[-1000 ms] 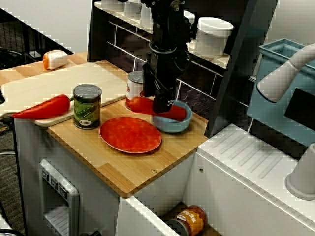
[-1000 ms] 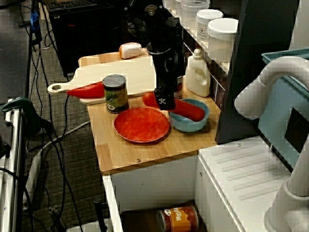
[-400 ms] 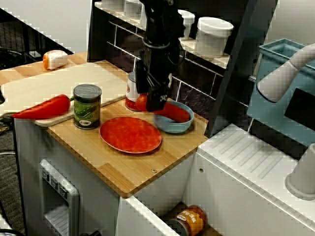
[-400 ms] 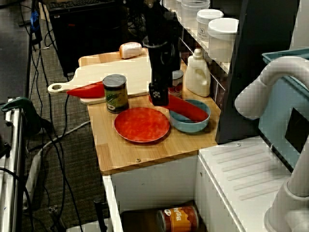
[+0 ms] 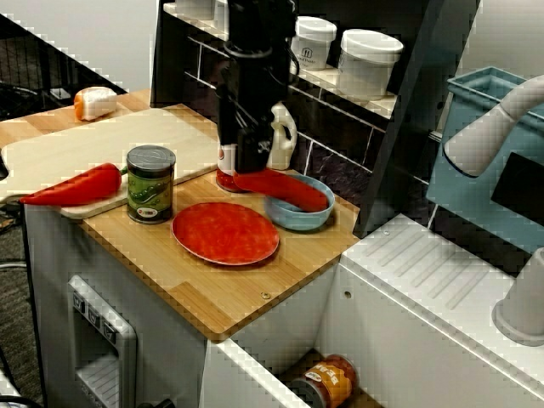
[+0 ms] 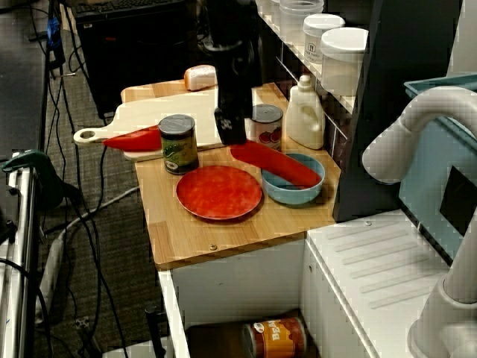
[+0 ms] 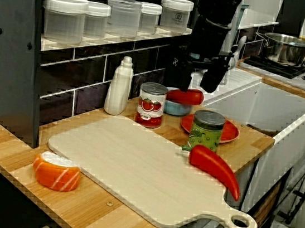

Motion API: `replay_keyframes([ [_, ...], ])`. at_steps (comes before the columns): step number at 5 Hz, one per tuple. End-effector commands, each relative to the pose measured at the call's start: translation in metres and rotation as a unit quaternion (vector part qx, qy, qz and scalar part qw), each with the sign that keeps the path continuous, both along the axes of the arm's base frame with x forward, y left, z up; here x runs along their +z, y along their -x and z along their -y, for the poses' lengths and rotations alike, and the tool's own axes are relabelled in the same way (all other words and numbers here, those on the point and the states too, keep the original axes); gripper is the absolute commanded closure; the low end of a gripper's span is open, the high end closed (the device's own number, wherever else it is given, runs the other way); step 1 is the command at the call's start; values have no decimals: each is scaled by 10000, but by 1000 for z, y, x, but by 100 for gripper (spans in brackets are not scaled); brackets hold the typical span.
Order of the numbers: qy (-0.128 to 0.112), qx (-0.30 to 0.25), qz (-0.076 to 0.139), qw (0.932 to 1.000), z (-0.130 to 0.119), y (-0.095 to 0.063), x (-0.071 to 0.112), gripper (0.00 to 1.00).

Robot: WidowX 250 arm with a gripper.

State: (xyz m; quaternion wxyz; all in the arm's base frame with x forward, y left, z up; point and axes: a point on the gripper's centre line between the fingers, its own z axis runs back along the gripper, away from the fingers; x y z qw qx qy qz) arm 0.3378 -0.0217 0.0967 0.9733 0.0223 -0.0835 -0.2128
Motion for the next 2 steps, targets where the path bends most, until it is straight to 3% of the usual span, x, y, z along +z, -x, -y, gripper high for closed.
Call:
replay_keyframes([
  [1, 216, -31, 342, 9992, -27, 19, 41, 0],
  [2, 222, -15, 335, 9992, -39, 29, 43, 0],
])
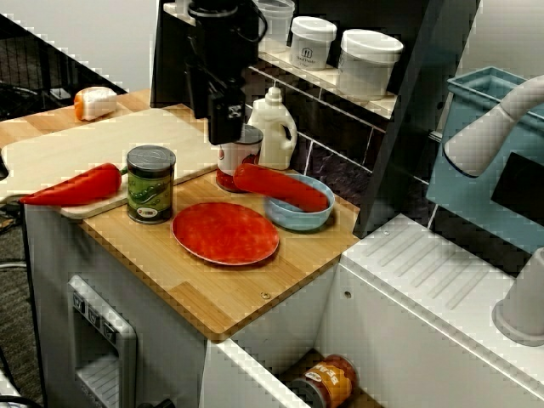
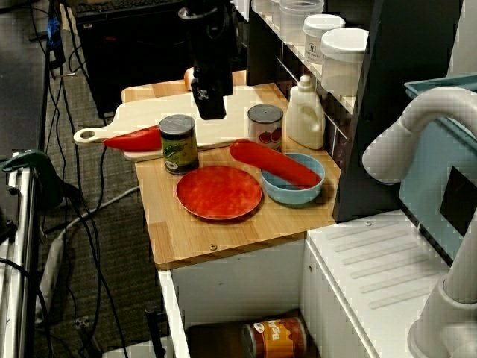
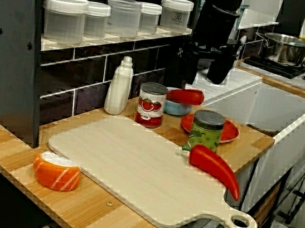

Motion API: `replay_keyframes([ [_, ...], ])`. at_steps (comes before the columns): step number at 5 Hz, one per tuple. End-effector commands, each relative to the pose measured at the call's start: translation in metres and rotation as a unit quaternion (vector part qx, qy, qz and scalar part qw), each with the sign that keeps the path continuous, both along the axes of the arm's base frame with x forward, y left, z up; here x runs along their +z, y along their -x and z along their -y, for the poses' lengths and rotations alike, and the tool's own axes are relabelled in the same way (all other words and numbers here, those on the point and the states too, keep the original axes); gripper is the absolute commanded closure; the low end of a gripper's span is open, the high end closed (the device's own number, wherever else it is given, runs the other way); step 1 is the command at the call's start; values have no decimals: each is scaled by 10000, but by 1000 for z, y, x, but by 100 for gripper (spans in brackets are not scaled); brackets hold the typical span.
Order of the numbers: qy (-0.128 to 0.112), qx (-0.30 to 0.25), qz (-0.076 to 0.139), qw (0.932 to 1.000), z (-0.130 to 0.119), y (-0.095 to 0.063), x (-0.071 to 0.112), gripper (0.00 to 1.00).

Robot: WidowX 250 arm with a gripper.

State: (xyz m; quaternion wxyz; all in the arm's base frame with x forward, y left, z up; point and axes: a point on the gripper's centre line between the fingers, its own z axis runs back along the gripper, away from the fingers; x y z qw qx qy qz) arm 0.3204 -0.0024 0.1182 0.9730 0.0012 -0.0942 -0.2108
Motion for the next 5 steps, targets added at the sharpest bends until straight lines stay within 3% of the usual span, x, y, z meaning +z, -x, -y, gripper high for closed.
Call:
replay_keyframes([
  [1, -25, 86, 266, 9996, -36, 18, 22, 0],
  [4, -106, 283, 189, 9994, -73, 26, 20, 0],
  [5, -274, 553, 214, 9979, -85, 31, 21, 0],
])
